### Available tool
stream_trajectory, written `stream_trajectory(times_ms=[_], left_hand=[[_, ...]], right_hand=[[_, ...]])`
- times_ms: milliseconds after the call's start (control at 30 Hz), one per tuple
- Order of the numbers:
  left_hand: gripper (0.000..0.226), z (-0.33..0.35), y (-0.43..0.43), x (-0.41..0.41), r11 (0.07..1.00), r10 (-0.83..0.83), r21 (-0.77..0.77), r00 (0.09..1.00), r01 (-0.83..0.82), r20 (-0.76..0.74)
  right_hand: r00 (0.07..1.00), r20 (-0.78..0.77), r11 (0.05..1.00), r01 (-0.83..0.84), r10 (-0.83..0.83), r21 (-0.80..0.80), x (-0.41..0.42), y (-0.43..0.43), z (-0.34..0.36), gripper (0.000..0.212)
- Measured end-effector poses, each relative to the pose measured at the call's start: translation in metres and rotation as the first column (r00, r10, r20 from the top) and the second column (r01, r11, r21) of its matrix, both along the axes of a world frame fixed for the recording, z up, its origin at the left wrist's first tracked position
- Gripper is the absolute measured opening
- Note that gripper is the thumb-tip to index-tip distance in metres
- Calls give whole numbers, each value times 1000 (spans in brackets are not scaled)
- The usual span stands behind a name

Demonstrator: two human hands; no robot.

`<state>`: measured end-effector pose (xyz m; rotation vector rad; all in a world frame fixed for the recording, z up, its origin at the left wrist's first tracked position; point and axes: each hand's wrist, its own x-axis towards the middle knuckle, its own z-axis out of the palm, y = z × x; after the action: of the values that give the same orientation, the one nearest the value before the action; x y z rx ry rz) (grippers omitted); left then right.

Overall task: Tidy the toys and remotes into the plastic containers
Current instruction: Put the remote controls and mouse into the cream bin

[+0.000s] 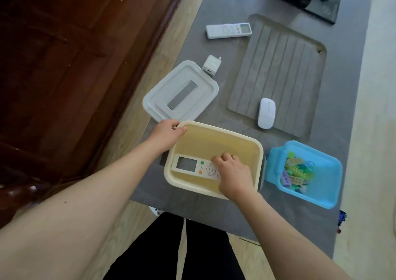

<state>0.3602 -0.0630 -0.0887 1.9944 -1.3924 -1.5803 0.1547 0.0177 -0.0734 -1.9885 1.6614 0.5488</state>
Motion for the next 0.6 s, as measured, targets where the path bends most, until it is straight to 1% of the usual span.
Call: stream_trajectory(times_ms=[167, 267, 333, 400, 467, 533, 567, 600], left_hand=[[25, -4, 1, -3, 997, -60, -34, 996, 63, 64], [28, -5, 0, -1, 997, -72, -26, 996, 73, 58], [32, -5, -1, 0, 999, -28, -22, 999, 29, 37], [32, -3, -6, -1, 998, 24, -62, 999, -22, 30], [33, 4, -20, -9, 990, 47, -135, 998, -41, 42], [32, 15, -41, -19, 974, 59, -221, 996, -42, 69], [30, 20, -50, -25, 966, 59, -257, 995, -38, 77], [28, 26, -65, -33, 958, 59, -285, 995, -35, 78]], right_hand=[[999, -41, 998, -29, 32, 61, 0, 2, -30, 53], [1000, 10, 992, -23, 22, 120, -5, 2, -38, 52], [997, 57, 991, -65, 58, 119, -7, -1, -33, 55], [985, 137, 993, -112, 107, 31, -6, -8, -18, 49], [958, 234, 981, -136, 166, -138, -6, -23, 4, 33], [936, 296, 939, -87, 192, -333, -7, -45, 24, 17], [929, 323, 916, -37, 178, -399, -8, -57, 30, 12], [926, 350, 904, 22, 142, -427, -12, -76, 35, 10]])
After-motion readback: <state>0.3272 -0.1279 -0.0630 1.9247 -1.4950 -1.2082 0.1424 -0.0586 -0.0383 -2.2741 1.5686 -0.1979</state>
